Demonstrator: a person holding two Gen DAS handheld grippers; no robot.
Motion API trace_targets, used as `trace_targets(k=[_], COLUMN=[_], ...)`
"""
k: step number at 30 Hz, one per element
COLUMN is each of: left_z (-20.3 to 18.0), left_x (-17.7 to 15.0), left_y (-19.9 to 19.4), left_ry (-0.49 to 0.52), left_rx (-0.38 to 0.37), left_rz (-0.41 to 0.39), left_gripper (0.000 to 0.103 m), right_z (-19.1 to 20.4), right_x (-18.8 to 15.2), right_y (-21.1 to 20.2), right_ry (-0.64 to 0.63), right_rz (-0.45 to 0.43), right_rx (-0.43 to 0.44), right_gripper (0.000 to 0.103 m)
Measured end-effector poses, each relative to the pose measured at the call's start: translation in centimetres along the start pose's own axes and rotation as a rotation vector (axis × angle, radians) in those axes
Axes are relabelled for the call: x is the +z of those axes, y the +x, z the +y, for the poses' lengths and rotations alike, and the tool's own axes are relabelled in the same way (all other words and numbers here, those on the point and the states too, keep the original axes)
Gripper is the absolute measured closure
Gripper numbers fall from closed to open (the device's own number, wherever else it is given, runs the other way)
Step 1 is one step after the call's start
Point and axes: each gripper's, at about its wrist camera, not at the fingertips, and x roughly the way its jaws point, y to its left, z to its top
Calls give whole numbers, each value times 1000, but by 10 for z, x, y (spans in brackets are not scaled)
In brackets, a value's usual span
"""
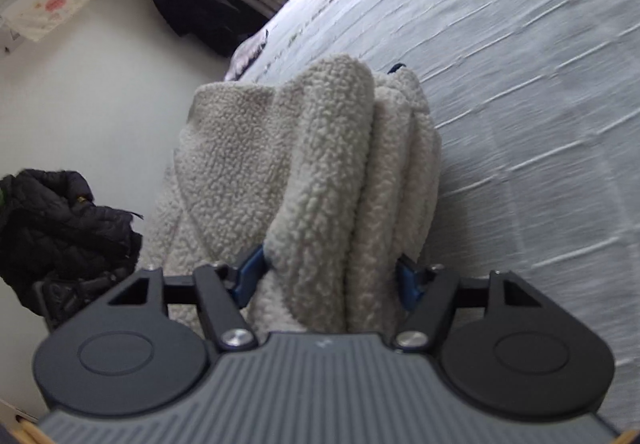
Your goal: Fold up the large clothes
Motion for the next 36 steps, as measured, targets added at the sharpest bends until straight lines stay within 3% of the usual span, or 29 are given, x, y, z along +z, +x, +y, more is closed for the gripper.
trace_targets(k=[2, 3, 5, 8, 11, 14, 18, 20, 25, 35, 36], left_z=[7, 9, 7, -10, -31, -50, -63, -60, -64, -81, -83], left_x=[-5, -8, -8, -8, -9, -25, -54, -63, -72, -81, -83], left_y=[0, -5, -18, -28, -25, -8, 16, 24, 31, -11, -15], left_ry=[70, 91, 103, 168, 245, 311, 409, 405, 455, 388, 382], left_rx=[99, 111, 87, 71, 41, 27, 119, 118, 166, 210, 217], left_rz=[13, -5, -35, -79, -71, -13, -39, -49, -74, -127, -126], left_gripper=[32, 31, 32, 33, 34, 34, 34, 34, 34, 31, 27], right_z=[12, 17, 36, 69, 103, 121, 123, 108, 82, 115, 117], right_x=[1, 0, -3, -8, -15, -18, -25, -31, -38, -61, -64], right_y=[15, 18, 15, -1, -18, -19, 11, 30, 39, 8, 4], right_ry=[-27, -40, -74, -218, -350, -451, -488, -475, -418, -507, -508], right_rz=[3, 1, -20, -73, -153, -190, -109, -69, -90, -146, -151], right_rx=[-77, -102, -149, -302, -402, -437, -493, -541, -529, -579, -579], right_gripper=[33, 31, 30, 30, 30, 38, 49, 48, 48, 46, 44])
